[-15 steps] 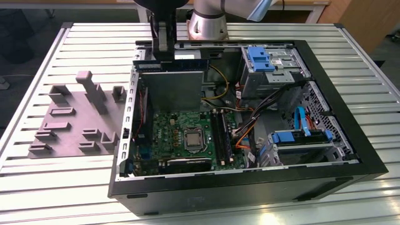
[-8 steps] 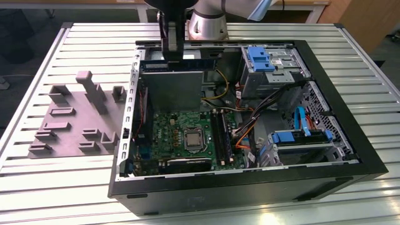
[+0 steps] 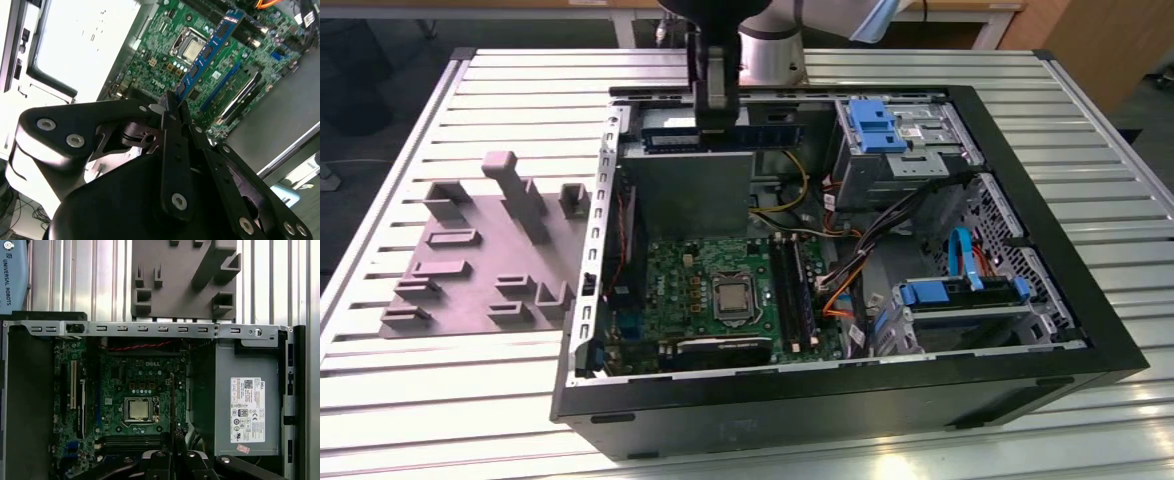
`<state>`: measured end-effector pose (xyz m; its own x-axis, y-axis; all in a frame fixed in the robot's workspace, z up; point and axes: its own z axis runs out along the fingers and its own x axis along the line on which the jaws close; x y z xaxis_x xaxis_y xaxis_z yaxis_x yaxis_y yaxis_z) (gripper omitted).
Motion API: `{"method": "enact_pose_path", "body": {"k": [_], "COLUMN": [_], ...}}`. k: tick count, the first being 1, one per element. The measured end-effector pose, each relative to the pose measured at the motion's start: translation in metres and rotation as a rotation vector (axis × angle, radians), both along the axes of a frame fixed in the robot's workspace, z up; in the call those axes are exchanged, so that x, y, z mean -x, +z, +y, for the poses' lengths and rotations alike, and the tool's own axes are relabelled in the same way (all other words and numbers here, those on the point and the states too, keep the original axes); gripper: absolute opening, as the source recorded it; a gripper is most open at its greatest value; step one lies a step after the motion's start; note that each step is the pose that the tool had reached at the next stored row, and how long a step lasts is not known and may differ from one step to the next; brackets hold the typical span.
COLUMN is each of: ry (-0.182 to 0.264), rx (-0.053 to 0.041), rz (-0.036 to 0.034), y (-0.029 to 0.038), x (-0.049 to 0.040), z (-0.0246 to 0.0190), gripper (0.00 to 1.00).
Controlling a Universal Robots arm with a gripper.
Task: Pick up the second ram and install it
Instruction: 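Pick up the second ram and move it above second insertion slot, then insert the second ram into the second slot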
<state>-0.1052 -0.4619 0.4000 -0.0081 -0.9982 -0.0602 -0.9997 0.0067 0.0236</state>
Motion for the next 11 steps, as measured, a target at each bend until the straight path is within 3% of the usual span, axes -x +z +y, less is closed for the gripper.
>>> {"method": "enact_pose_path", "body": {"k": [6,10,11], "ry": [0.0,0.0,0.0], "rx": [-0.0001,-0.0001,-0.0001], "rz": [0.0,-0.0001,0.0], "y": [-0.0001,-0.0001,-0.0001], "x": [-0.0145,-0.0158,-0.0205], "z": [0.0001,0.0,0.0001], "gripper": [0.14,0.14,0.14]}}
